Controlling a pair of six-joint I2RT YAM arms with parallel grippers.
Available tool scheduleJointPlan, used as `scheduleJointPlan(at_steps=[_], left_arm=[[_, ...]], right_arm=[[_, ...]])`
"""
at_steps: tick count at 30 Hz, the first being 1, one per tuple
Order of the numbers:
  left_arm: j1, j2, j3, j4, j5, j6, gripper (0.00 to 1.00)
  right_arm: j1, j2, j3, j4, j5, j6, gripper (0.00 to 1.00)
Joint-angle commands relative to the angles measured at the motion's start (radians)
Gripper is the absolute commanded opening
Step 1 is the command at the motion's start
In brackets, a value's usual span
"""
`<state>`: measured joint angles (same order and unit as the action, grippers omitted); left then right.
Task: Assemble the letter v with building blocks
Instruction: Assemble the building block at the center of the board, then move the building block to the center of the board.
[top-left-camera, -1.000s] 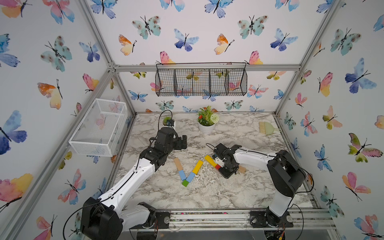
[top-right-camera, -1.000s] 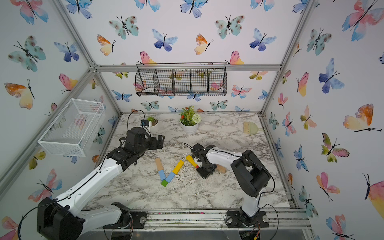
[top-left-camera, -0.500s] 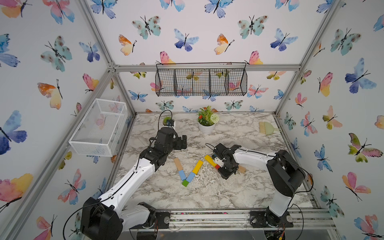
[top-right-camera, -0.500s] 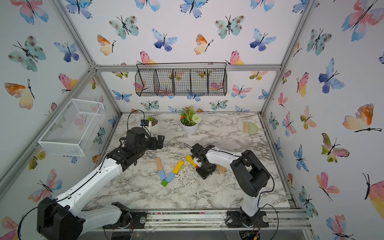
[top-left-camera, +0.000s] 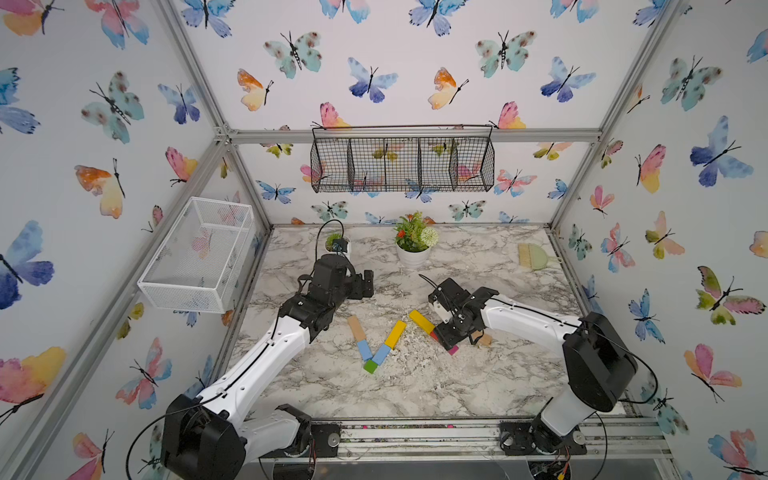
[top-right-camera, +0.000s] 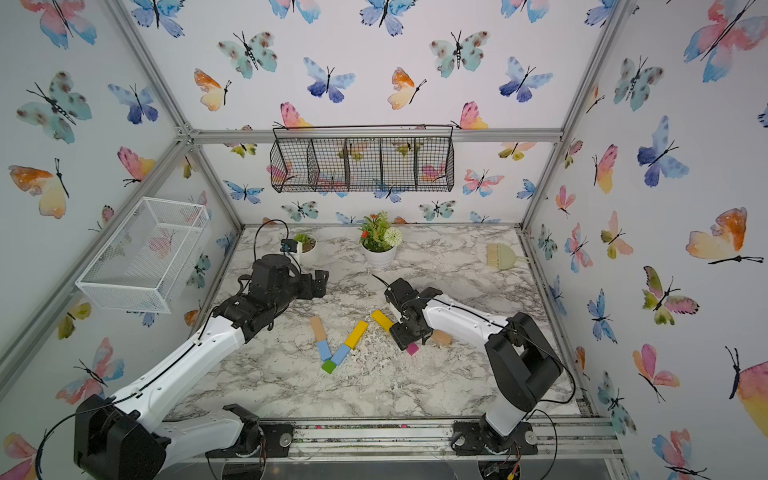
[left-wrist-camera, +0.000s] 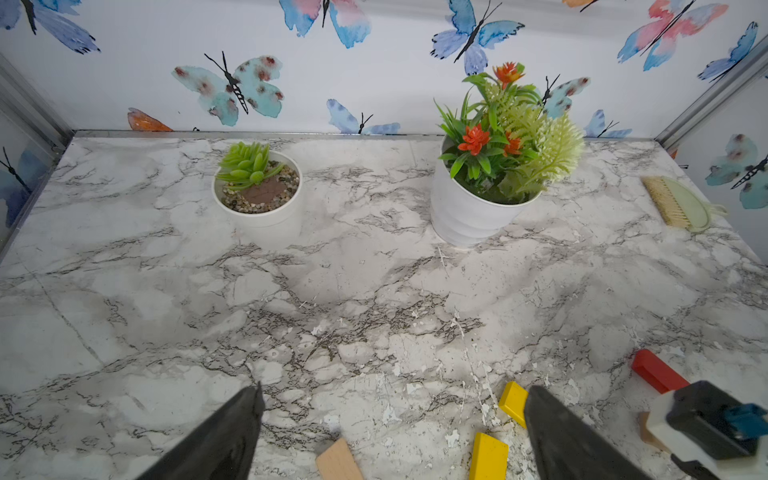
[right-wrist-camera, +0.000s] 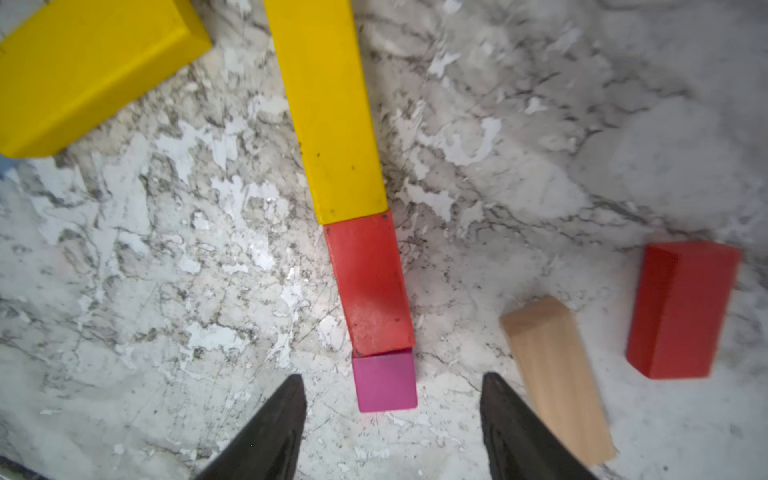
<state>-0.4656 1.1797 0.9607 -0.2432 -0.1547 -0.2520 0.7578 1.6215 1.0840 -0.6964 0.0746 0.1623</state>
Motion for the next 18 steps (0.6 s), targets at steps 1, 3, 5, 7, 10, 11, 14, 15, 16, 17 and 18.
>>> scheduleJointPlan(at_steps=[1, 3, 5, 7, 10, 11, 14, 15, 16, 17, 18], left_arm=[[0.006, -0.012, -0.010, 0.012, 0.024, 0.000, 0.98], [0.006, -0.012, -0.009, 0.012, 0.027, 0.000, 0.98], [0.006, -0.015, -0.010, 0.012, 0.024, 0.000, 0.98], [0.007, -0.017, -0.010, 0.012, 0.023, 0.000, 0.98], [0.006, -0.018, -0.009, 0.010, 0.023, 0.000, 0.98], [0.007, -0.017, -0.008, 0.010, 0.023, 0.000, 0.98], [0.006, -0.018, -0.008, 0.010, 0.021, 0.000, 0.98], [0.007, -0.018, -0.010, 0.010, 0.020, 0.000, 0.98], [0.007, -0.018, -0.009, 0.010, 0.020, 0.000, 0.98], [0.007, -0.018, -0.010, 0.011, 0.021, 0.000, 0.98], [0.006, -0.017, -0.009, 0.012, 0.022, 0.000, 0.98]], right_arm=[[-0.014, -0.025, -0.020, 0.015, 0.115, 0.070, 0.75], [-0.032, -0.014, -0.020, 0.022, 0.102, 0.075, 0.77], [-0.047, 0.005, -0.022, 0.042, 0.094, 0.077, 0.78], [-0.059, 0.030, -0.016, 0.063, 0.090, 0.075, 0.78], [-0.075, 0.065, 0.012, 0.080, 0.087, 0.078, 0.79], [-0.080, 0.071, 0.016, 0.088, 0.099, 0.083, 0.79], [-0.107, 0.091, 0.032, 0.102, 0.137, 0.092, 0.79], [-0.114, 0.103, 0.042, 0.092, 0.159, 0.096, 0.79], [-0.119, 0.116, 0.052, 0.081, 0.179, 0.098, 0.79], [-0.123, 0.127, 0.058, 0.072, 0.192, 0.099, 0.79], [-0.126, 0.135, 0.063, 0.065, 0.206, 0.100, 0.79]])
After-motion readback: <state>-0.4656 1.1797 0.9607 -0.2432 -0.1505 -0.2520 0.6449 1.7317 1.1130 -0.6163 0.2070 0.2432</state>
